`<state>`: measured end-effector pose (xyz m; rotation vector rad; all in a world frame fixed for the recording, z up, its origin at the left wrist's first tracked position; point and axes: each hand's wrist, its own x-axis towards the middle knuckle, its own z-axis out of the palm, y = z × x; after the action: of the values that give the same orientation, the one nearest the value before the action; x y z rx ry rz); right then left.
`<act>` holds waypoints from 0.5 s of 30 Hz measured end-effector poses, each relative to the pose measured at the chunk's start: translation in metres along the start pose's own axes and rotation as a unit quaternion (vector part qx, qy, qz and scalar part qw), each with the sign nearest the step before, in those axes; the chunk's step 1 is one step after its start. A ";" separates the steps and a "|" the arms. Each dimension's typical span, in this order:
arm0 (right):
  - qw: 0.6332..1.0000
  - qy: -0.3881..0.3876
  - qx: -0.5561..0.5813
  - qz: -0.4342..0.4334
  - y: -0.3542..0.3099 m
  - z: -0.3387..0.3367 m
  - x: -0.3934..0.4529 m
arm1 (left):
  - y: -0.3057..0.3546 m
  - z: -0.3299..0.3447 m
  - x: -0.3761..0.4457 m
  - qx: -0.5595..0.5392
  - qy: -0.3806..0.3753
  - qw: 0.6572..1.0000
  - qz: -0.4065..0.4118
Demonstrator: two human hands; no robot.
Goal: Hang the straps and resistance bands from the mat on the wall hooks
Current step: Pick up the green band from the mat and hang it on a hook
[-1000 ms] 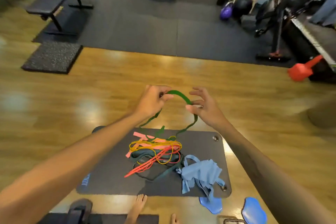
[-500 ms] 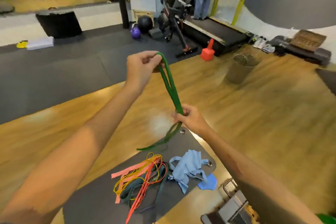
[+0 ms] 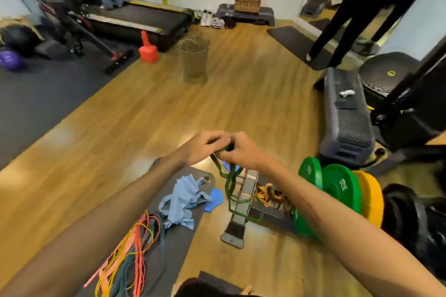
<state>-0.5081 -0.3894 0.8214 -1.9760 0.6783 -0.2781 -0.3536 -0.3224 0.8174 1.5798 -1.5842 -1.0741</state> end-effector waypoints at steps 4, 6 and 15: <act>0.992 0.116 -0.024 0.053 0.041 -0.071 -0.072 | 0.061 0.073 0.065 0.076 -0.067 0.994 0.033; 0.985 0.148 -0.027 0.081 0.054 -0.097 -0.109 | 0.088 0.096 0.093 0.106 -0.119 0.986 0.051; 0.908 0.279 -0.054 0.309 0.161 -0.136 -0.261 | 0.185 0.155 0.197 0.067 -0.198 0.965 0.160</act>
<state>-0.8400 -0.3987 0.7703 -1.6698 1.6737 -0.4224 -0.5886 -0.5132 0.8906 1.1759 -2.1326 -1.1687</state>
